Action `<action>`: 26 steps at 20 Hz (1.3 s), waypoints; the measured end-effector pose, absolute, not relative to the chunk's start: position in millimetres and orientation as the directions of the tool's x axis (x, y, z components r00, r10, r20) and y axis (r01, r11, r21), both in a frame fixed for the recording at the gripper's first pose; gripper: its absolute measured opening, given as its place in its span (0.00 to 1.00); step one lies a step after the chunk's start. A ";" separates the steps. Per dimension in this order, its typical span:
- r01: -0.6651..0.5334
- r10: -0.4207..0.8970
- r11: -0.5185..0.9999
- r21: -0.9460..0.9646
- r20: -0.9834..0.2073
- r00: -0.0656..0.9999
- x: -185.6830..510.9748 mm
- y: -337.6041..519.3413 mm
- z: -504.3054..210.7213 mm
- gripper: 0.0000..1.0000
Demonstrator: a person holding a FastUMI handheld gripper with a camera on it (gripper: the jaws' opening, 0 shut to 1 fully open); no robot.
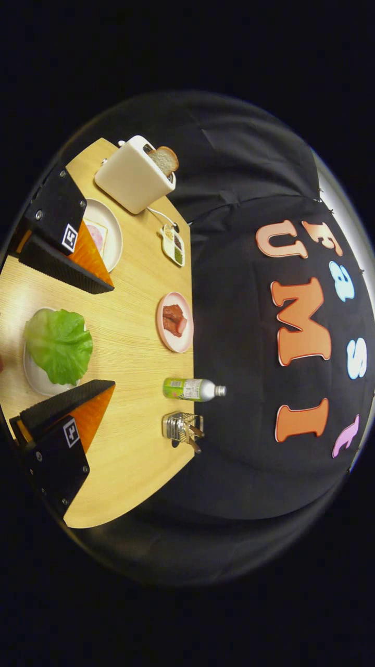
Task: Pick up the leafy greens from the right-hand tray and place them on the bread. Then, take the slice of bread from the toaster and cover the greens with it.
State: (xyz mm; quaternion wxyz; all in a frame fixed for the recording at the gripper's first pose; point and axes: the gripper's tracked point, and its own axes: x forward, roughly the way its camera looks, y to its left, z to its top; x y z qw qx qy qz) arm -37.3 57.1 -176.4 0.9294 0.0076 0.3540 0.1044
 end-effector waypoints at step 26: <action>-0.155 0.046 0.988 -0.018 -0.916 0.400 -72.2 45.6 -311.0 0.74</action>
